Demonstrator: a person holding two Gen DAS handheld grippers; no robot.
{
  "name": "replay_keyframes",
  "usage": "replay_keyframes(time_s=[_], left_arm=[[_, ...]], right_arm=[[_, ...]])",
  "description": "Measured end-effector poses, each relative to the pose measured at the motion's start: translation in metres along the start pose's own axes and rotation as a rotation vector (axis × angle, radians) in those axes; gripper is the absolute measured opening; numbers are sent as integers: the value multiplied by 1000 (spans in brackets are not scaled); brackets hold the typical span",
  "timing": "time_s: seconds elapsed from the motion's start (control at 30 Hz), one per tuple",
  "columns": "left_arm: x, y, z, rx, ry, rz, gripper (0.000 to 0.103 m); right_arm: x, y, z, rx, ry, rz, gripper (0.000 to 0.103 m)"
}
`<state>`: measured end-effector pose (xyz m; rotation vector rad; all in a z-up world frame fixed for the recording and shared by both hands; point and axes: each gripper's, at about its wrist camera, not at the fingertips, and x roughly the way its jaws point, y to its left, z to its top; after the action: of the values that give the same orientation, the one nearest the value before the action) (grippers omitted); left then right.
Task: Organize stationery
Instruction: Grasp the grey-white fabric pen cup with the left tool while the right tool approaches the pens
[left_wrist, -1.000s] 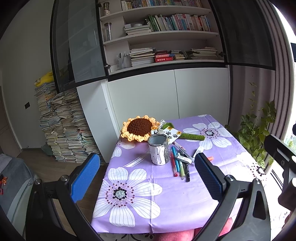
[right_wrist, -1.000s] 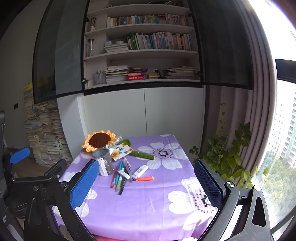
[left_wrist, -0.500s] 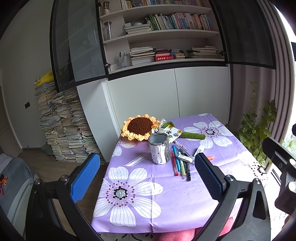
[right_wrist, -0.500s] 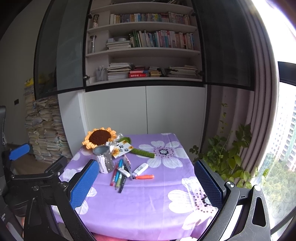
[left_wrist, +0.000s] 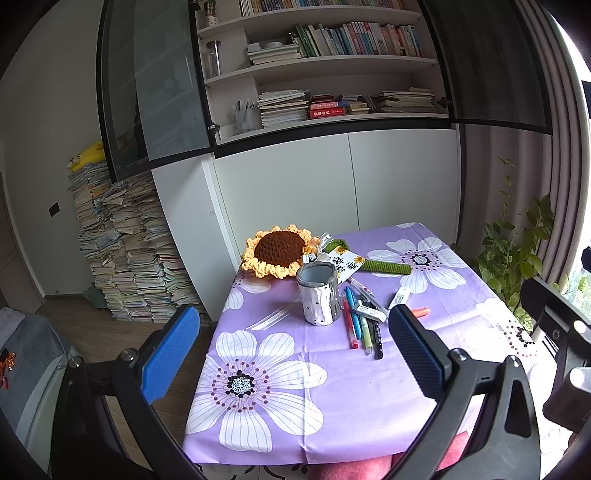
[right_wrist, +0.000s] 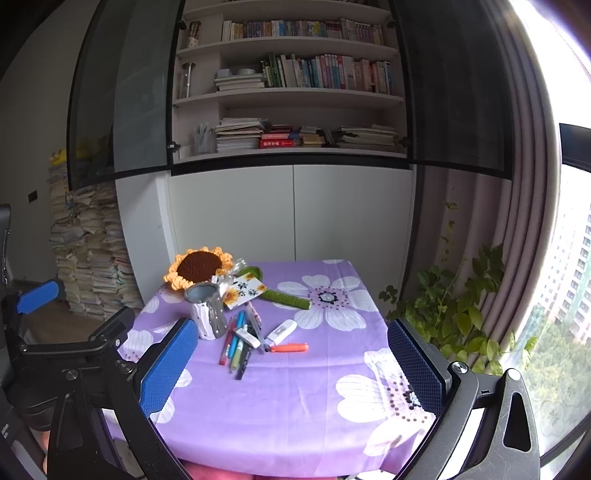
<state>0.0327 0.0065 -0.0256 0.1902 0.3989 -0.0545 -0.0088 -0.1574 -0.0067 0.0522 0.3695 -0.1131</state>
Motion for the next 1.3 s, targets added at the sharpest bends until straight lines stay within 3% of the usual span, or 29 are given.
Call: replay_keyframes(time_s=[0.43,0.6,0.83,1.07,1.3], left_arm=[[8,-2,0,12,-3,-4,102],[25,0,-1,1,35,4,102],[80,20,-18,-23,146,28,102],[150,30,-34,-56,301,-63,102],[206,21,-36,-28,359,-78,102]], right_arm=[[3,-1,-1,-2,9,-3,102],[10,-4,-2,-1,30,-11,102],[45,-8,-6,-3,118,-4,102],[89,-3,-15,-13,224,-9,102],[136,-5,-24,-13,309,-29,102]])
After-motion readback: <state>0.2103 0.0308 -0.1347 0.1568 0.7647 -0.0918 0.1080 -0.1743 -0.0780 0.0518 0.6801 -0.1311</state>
